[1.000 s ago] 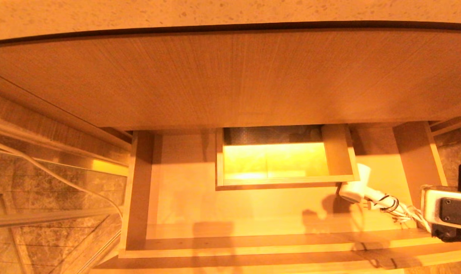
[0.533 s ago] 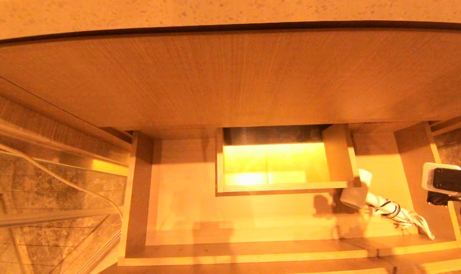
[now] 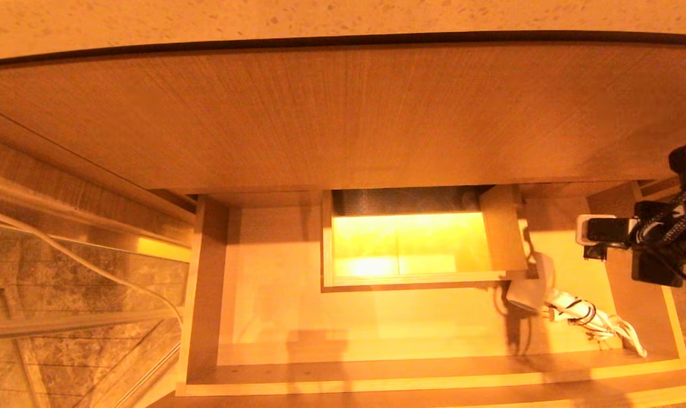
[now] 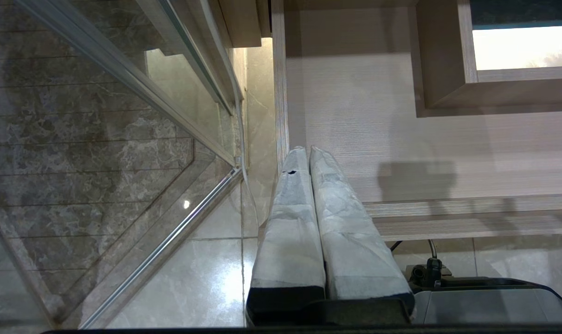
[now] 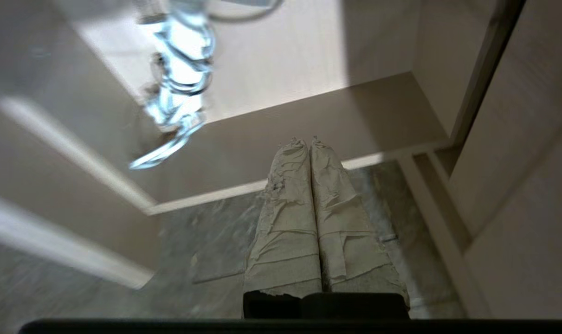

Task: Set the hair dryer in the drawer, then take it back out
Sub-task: Take the hairdryer out

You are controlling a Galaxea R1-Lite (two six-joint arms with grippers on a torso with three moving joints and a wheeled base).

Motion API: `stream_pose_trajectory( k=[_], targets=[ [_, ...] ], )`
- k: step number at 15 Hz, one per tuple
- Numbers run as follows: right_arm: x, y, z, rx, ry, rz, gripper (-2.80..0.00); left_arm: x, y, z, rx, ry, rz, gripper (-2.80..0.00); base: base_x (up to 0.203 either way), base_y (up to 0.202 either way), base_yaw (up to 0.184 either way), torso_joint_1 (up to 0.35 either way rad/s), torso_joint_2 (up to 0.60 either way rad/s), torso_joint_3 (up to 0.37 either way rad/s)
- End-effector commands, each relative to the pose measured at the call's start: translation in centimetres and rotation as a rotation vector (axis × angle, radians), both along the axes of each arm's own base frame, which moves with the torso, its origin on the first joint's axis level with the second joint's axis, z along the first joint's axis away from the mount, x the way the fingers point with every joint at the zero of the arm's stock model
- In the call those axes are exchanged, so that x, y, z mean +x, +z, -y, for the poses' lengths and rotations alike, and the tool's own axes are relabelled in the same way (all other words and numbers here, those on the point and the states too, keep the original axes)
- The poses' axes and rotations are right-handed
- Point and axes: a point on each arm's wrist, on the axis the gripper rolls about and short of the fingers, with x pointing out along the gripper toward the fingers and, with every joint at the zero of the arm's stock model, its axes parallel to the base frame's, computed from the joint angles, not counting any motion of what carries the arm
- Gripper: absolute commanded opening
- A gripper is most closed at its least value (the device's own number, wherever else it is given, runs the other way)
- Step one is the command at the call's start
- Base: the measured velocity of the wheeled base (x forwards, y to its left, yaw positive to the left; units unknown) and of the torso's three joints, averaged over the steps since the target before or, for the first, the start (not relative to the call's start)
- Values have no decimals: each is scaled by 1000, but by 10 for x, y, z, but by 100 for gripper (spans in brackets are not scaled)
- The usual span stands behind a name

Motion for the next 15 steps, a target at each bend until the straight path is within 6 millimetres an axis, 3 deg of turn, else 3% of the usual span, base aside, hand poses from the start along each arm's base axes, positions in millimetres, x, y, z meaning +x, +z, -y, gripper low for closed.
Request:
stream_pose_trajectory(
  k=[1, 6, 15],
  targets=[
    [24, -18, 17, -14, -32, -68, -280, 0, 0, 0, 0, 0, 0, -280, 0, 0, 0, 0, 0, 0],
    [16, -34, 58, -62, -90, -154, -280, 0, 0, 0, 0, 0, 0, -280, 0, 0, 0, 0, 0, 0],
    [28, -88, 68, 46, -169, -302, -280, 0, 0, 0, 0, 0, 0, -280, 0, 0, 0, 0, 0, 0]
  ],
)
